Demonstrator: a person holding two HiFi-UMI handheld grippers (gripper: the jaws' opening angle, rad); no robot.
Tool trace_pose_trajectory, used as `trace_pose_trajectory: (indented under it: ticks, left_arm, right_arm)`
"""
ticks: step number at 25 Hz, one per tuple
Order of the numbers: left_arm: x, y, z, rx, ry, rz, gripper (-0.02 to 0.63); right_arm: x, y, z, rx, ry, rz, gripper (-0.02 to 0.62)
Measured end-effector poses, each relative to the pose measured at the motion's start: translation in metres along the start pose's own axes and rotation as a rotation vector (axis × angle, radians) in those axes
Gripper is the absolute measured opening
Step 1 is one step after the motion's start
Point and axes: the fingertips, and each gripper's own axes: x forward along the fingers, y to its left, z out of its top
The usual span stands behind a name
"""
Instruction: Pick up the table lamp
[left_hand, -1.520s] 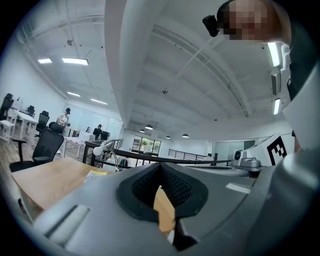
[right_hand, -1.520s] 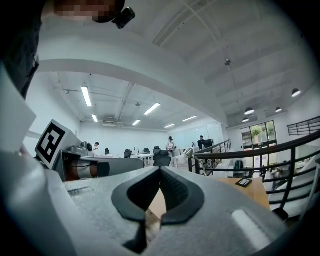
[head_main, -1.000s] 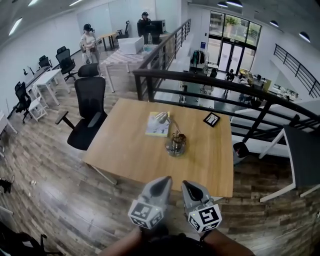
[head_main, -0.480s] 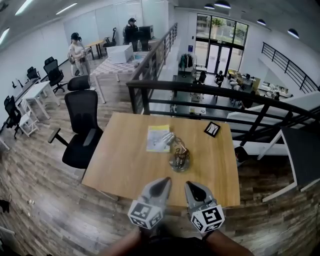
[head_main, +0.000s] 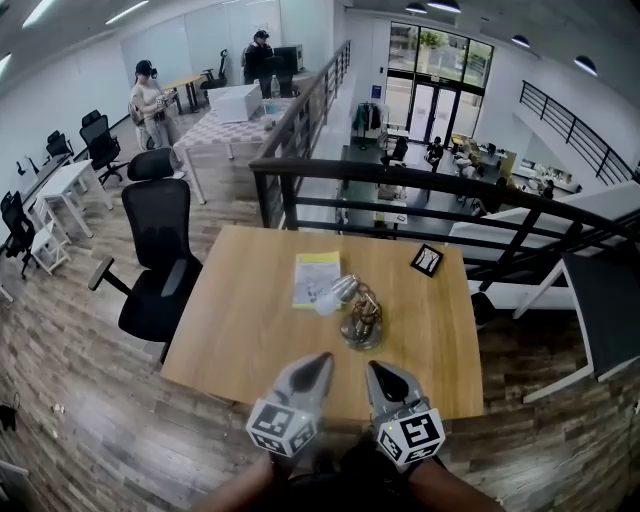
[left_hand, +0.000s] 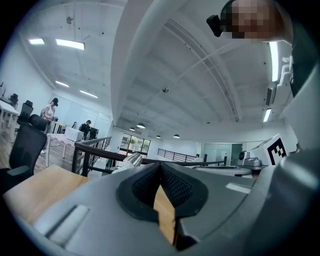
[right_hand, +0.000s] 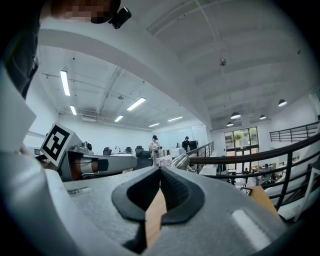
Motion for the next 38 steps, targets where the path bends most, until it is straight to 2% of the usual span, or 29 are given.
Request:
trace_pose_trajectory:
  ticks: [10, 18, 23, 27, 38]
  left_arm:
    - [0.035, 0.037, -0.003, 0.017, -0.001, 0.069, 0.002]
    - [0.080, 0.054, -0.005, 0.010, 0.005, 0.139, 0.002]
    - [0.096, 0.076, -0.004, 0.013, -0.004, 0.211, 0.002]
    - [0.100, 0.093, -0.003, 0.035, -0.018, 0.272, 0.002]
    - [0.093, 0.118, -0.012, -0.004, 0.004, 0.353, 0.002]
  right_arm:
    - [0.039, -0.036, -0.002, 0.008, 0.009, 0.020, 0.009]
    - [0.069, -0.089, -0.002, 0.034, 0.011, 0.075, 0.031]
    - [0.089, -0.110, -0.007, 0.029, 0.020, 0.124, 0.049]
    - [0.101, -0.124, -0.012, 0.034, 0.034, 0.147, 0.078]
    - [0.135, -0.135, -0.049, 0.040, 0.141, 0.186, 0.162]
